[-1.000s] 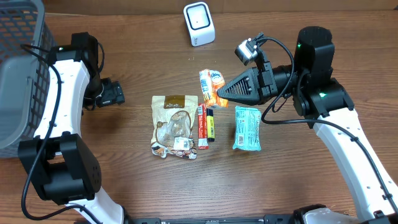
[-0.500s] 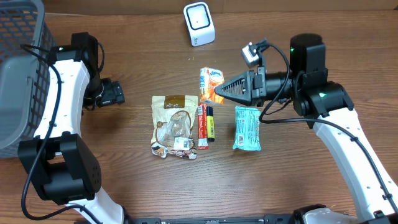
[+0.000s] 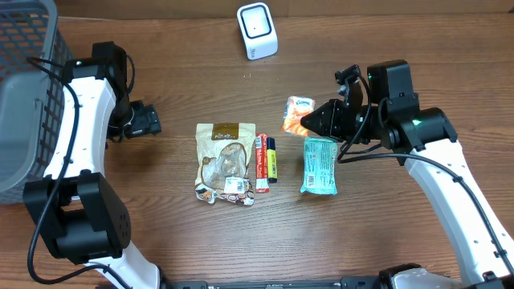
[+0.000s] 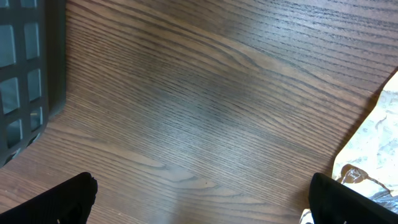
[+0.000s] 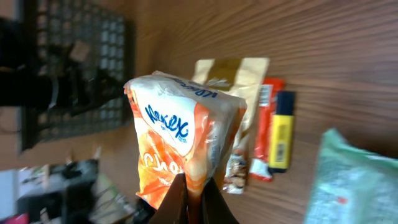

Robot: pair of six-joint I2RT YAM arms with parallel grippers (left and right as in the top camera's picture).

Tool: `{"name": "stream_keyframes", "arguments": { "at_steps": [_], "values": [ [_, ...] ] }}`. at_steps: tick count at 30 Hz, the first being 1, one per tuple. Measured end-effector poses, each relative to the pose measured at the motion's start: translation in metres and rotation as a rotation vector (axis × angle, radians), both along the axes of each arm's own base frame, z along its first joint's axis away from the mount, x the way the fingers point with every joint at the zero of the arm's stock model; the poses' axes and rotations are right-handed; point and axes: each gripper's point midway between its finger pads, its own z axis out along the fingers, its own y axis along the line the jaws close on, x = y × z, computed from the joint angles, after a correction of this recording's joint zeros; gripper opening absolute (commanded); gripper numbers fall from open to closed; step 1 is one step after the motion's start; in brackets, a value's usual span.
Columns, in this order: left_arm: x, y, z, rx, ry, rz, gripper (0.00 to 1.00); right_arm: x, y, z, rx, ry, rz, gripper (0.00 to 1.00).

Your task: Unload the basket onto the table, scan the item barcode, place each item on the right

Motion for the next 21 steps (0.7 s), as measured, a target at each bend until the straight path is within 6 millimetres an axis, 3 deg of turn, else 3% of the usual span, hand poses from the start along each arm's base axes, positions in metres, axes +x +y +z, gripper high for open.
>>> {"name": "stream_keyframes", "arguments": {
  "at_steps": [2,5,12,15,18,21],
  "values": [
    [0.000,0.000,0.000,0.000,0.000,0.000,0.99,0.001,-0.010,0.001,-0.040,0.033,-0.031,0.03],
    [0.000,0.000,0.000,0.000,0.000,0.000,1.00,0.017,-0.026,0.027,-0.104,0.029,-0.091,0.04],
    [0.000,0.000,0.000,-0.003,0.000,0.000,1.00,0.071,-0.047,0.127,-0.226,-0.185,-0.215,0.04],
    [0.000,0.000,0.000,-0.003,0.000,0.000,1.00,0.102,-0.046,0.155,-0.296,-0.330,-0.238,0.04],
    [0.000,0.000,0.000,-0.002,0.000,0.000,1.00,0.141,-0.043,0.161,-0.406,-0.484,-0.262,0.04],
    [0.000,0.000,0.000,-0.002,0.000,0.000,1.00,0.174,-0.040,0.145,-0.539,-0.555,-0.273,0.17]
  ]
}}
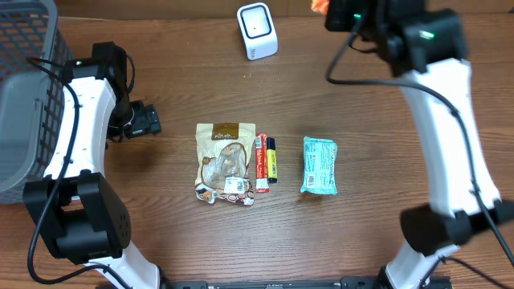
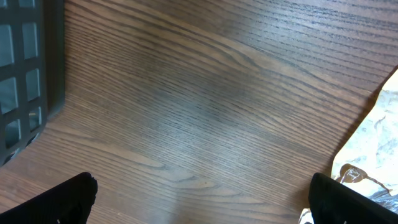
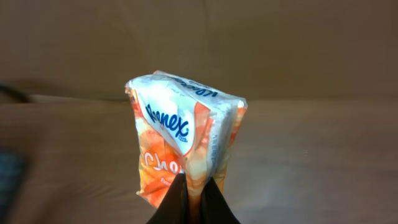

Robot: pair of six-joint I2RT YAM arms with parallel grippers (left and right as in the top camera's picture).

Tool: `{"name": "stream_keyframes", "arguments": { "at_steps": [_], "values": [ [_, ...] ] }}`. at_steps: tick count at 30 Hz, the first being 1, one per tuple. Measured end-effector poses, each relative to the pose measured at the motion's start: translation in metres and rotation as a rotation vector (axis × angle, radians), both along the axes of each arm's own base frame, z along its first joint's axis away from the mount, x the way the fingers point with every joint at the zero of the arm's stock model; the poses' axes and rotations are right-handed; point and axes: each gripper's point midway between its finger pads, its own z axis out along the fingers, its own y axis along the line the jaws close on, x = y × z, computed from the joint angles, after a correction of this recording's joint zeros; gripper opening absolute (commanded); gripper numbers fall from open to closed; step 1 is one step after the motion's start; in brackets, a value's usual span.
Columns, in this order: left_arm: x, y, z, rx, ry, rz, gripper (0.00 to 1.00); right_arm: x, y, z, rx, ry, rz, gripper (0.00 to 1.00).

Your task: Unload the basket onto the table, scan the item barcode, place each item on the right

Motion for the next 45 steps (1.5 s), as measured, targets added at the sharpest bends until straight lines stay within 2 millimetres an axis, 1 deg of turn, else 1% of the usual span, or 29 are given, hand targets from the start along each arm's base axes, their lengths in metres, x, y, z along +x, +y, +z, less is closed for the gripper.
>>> {"name": "stream_keyframes", "arguments": {
  "at_steps": [1,2,3,4,5,6,8,12,15,17,20,22,24,25,27,28,29,30,32,33,36,38,40,44,45],
  "values": [
    [0.000,0.000,0.000,0.000,-0.001,0.000,1.00,0.013,0.003,-0.009,-0.044,-0.014,0.001,0.17],
    [0.000,0.000,0.000,0.000,0.000,0.000,1.00,0.020,0.005,-0.016,-0.064,-0.019,0.001,0.17],
    [0.000,0.000,0.000,0.000,0.000,0.000,1.00,0.029,0.010,-0.025,-0.087,-0.023,0.007,0.06],
    [0.000,0.000,0.000,0.000,0.000,0.000,1.00,0.035,0.013,-0.029,-0.099,-0.027,0.015,0.04],
    [0.000,0.000,0.000,0.000,0.000,0.000,1.00,0.041,0.017,-0.036,-0.108,-0.031,0.029,0.04],
    [0.000,0.000,0.000,0.000,0.000,0.000,1.00,0.046,0.022,-0.038,-0.104,-0.042,0.039,0.04],
    [0.000,0.000,0.000,0.000,0.000,0.000,1.00,0.054,0.028,-0.036,-0.095,-0.072,0.056,0.04],
    [0.000,0.000,0.000,0.000,0.000,0.000,1.00,0.063,0.033,-0.021,-0.077,-0.146,0.068,0.04],
    [0.000,0.000,0.000,0.000,0.000,0.000,1.00,0.065,0.032,-0.027,-0.089,-0.137,0.062,0.04],
    [0.000,0.000,0.000,0.000,0.000,0.000,1.00,0.067,0.031,-0.041,-0.102,-0.102,0.057,0.16],
    [0.000,0.000,0.000,0.000,0.000,0.000,1.00,0.065,0.029,-0.071,-0.132,-0.022,0.057,0.17],
    [0.000,0.000,0.000,0.000,0.000,0.000,1.00,0.060,0.024,-0.094,-0.142,0.049,0.047,0.25],
    [0.000,0.000,0.000,0.000,0.000,0.000,1.00,0.057,0.016,-0.113,-0.128,0.112,0.013,0.35],
    [0.000,0.000,0.000,0.000,0.000,0.000,1.00,0.056,0.010,-0.121,-0.116,0.138,-0.010,0.43],
    [0.000,0.000,0.000,0.000,0.000,0.000,1.00,0.056,-0.010,-0.136,-0.082,0.185,-0.080,0.53],
    [0.000,0.000,0.000,0.000,0.000,0.000,1.00,0.057,-0.019,-0.141,-0.061,0.200,-0.116,0.62],
    [0.000,0.000,0.000,0.000,0.000,0.000,1.00,0.058,-0.031,-0.147,-0.041,0.215,-0.153,0.64],
    [0.000,0.000,0.000,0.000,0.000,0.000,1.00,0.060,-0.043,-0.154,-0.026,0.229,-0.188,0.64],
    [0.000,0.000,0.000,0.000,0.000,0.000,1.00,0.058,-0.074,-0.178,0.008,0.280,-0.273,0.62],
    [0.000,0.000,0.000,0.000,-0.001,0.000,1.00,0.057,-0.080,-0.183,0.011,0.292,-0.287,0.61],
    [0.000,0.000,0.000,0.000,0.000,0.000,1.00,0.056,-0.107,-0.212,0.059,0.333,-0.345,0.60],
    [0.000,0.000,0.000,0.000,0.000,0.000,1.00,0.055,-0.117,-0.227,0.106,0.349,-0.351,0.60],
    [0.000,0.000,0.000,0.000,0.000,0.000,1.00,0.058,-0.124,-0.236,0.160,0.350,-0.344,0.60],
    [0.000,0.000,0.000,0.000,0.000,0.000,1.00,0.068,-0.133,-0.241,0.243,0.325,-0.323,0.61],
    [0.000,0.000,0.000,0.000,0.000,0.000,1.00,0.072,-0.133,-0.241,0.257,0.315,-0.316,0.59]
  ]
}}
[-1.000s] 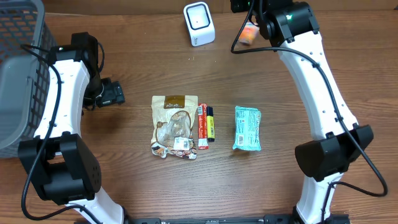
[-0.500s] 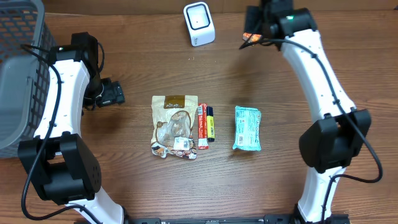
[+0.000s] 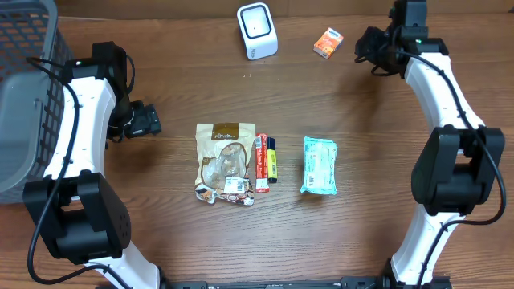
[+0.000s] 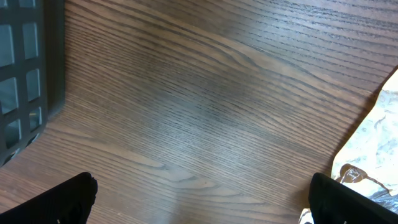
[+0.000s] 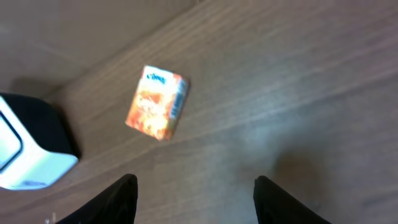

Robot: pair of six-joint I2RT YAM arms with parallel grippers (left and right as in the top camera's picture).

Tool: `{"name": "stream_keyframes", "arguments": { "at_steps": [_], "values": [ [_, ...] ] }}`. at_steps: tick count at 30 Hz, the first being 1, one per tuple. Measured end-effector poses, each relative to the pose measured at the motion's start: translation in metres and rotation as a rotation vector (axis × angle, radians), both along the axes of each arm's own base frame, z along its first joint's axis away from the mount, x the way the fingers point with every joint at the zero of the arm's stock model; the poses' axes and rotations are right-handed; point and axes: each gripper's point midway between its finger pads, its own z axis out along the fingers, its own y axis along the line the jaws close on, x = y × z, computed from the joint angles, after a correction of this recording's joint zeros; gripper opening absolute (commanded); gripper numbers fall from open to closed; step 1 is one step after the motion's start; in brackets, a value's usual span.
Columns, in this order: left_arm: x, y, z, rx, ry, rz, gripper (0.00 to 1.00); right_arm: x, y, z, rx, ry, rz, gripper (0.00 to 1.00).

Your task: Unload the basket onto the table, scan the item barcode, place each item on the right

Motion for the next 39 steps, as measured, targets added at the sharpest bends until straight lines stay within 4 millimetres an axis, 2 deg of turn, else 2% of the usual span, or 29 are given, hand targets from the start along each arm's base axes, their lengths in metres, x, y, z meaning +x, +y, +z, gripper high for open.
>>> {"name": "stream_keyframes", "arguments": {
  "at_steps": [3,6,7,8,11,15,19,23,27,33,36,39],
  "values": [
    [0.000,0.000,0.000,0.000,0.000,0.000,1.00,0.012,0.006,-0.002,0.014,-0.043,0.028,0.45],
    [0.000,0.000,0.000,0.000,0.000,0.000,1.00,0.026,0.019,-0.007,0.021,-0.094,0.063,0.13],
    [0.000,0.000,0.000,0.000,0.000,0.000,1.00,0.030,0.025,-0.009,0.020,-0.110,0.079,0.06],
    [0.000,0.000,0.000,0.000,0.000,0.000,1.00,0.035,0.031,-0.012,0.023,-0.127,0.090,0.04],
    [0.000,0.000,0.000,0.000,0.000,0.000,1.00,0.052,0.048,-0.018,0.029,-0.195,0.120,0.04],
    [0.000,0.000,0.000,0.000,0.000,0.000,1.00,0.070,0.063,-0.037,0.031,-0.260,0.146,0.04],
    [0.000,0.000,0.000,0.000,0.000,0.000,1.00,0.081,0.067,-0.058,0.028,-0.297,0.154,0.04],
    [0.000,0.000,0.000,0.000,0.000,0.000,1.00,0.082,0.067,-0.082,0.025,-0.278,0.155,0.04],
    [0.000,0.000,0.000,0.000,0.000,0.000,1.00,0.077,0.066,-0.106,0.023,-0.231,0.156,0.04],
    [0.000,0.000,0.000,0.000,0.000,0.000,1.00,0.056,0.056,-0.108,0.021,-0.104,0.154,0.04],
    [0.000,0.000,0.000,0.000,0.000,0.000,1.00,0.034,0.038,-0.105,0.023,0.003,0.127,0.04],
    [0.000,0.000,0.000,0.000,0.000,0.000,1.00,0.008,0.008,-0.104,0.022,0.121,0.082,0.04]
  ]
}}
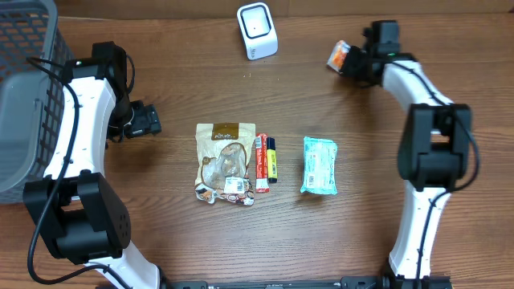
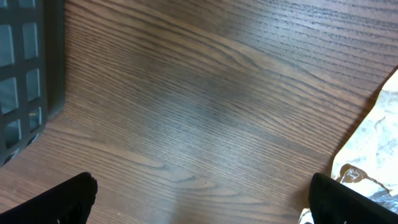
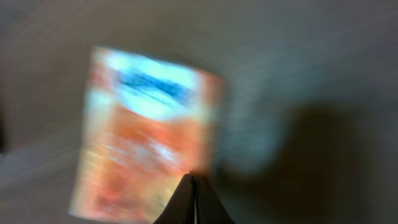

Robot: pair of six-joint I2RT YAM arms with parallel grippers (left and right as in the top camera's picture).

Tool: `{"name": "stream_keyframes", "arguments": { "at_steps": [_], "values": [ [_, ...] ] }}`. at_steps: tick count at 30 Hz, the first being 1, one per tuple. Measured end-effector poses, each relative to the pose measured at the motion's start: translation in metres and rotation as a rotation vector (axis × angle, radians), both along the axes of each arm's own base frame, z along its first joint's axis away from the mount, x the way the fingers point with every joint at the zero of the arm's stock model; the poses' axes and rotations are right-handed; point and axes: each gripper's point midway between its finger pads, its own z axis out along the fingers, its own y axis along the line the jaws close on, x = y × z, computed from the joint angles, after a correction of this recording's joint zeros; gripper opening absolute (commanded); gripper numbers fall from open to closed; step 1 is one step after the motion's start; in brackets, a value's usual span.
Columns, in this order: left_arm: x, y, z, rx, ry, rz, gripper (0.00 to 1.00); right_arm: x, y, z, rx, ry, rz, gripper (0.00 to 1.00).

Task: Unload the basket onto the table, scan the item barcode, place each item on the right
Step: 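Lower the right gripper onto the orange tissue pack and grasp it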

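Observation:
The orange Kleenex tissue pack (image 1: 338, 54) is at the back right of the table, right of the white scanner (image 1: 257, 30). My right gripper (image 1: 352, 63) is at the pack's right end. In the blurred right wrist view the pack (image 3: 149, 130) fills the frame and my right gripper (image 3: 191, 182) is pinched shut on its lower edge. My left gripper (image 1: 151, 120) rests far left, well away from the pack. In its own view the left gripper (image 2: 202, 202) is open wide over bare wood.
A brown snack bag (image 1: 226, 160), a red stick with a yellow highlighter (image 1: 266, 159) and a green packet (image 1: 320, 164) lie in a row mid-table. A grey mesh basket (image 1: 28, 80) stands at the far left; its wall (image 2: 25, 56) shows beside the left gripper.
The right gripper was open above the tissue pack lying on the table; now it is shut on the pack's edge, and the pack sits slightly further right. The left arm has not moved.
The right gripper first held the tissue pack above the green packet, then held it at the table's back edge right of the scanner. After that the pack lay on the table with the gripper open. Now the gripper is shut on it again.

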Motion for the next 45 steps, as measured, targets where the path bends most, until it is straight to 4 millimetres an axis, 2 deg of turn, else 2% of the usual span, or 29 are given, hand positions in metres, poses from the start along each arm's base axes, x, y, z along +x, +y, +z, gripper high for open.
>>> {"name": "stream_keyframes", "arguments": {
  "at_steps": [5,7,9,12,15,18,23,26,28,31,34,37,41,45],
  "values": [
    [0.000,0.000,0.000,0.000,0.000,0.000,1.00,-0.068,-0.062,0.000,-0.010,0.251,-0.078,0.04],
    [0.000,0.000,0.000,0.000,-0.001,0.000,1.00,-0.090,-0.082,0.004,0.003,0.317,-0.110,0.09],
    [0.000,0.000,0.000,0.000,0.000,0.000,1.00,-0.100,-0.095,0.013,0.035,0.331,-0.129,0.12],
    [0.000,0.000,0.000,0.000,0.000,0.000,1.00,-0.099,-0.098,0.036,0.117,0.277,-0.122,0.19],
    [0.000,0.000,0.000,0.000,-0.001,0.000,1.00,-0.083,-0.087,0.062,0.156,0.172,-0.077,0.41],
    [0.000,0.000,0.000,0.000,-0.001,0.000,1.00,-0.062,-0.067,0.076,0.127,0.077,-0.015,0.55],
    [0.000,0.000,0.000,0.000,0.000,0.000,1.00,-0.028,-0.016,0.085,0.003,-0.048,0.078,0.62],
    [0.000,0.000,0.000,0.000,-0.001,0.000,1.00,-0.007,0.020,0.093,-0.100,-0.143,0.115,0.72],
    [0.000,0.000,0.000,0.000,-0.001,0.000,0.99,0.006,0.040,0.100,-0.169,-0.209,0.117,0.84],
    [0.000,0.000,0.000,0.000,0.000,0.000,1.00,0.020,0.055,0.105,-0.266,-0.277,0.088,0.88],
    [0.000,0.000,0.000,0.000,-0.001,0.000,1.00,0.026,0.051,0.100,-0.345,-0.296,0.025,0.91],
    [0.000,0.000,0.000,0.000,-0.001,0.000,1.00,0.027,0.038,0.082,-0.377,-0.262,-0.050,0.92],
    [0.000,0.000,0.000,0.000,-0.001,0.000,1.00,0.025,0.022,0.040,-0.395,-0.187,-0.108,0.91],
    [0.000,0.000,0.000,0.000,0.000,0.000,1.00,0.018,0.019,-0.006,-0.382,-0.102,-0.090,0.78]
  ]
}}
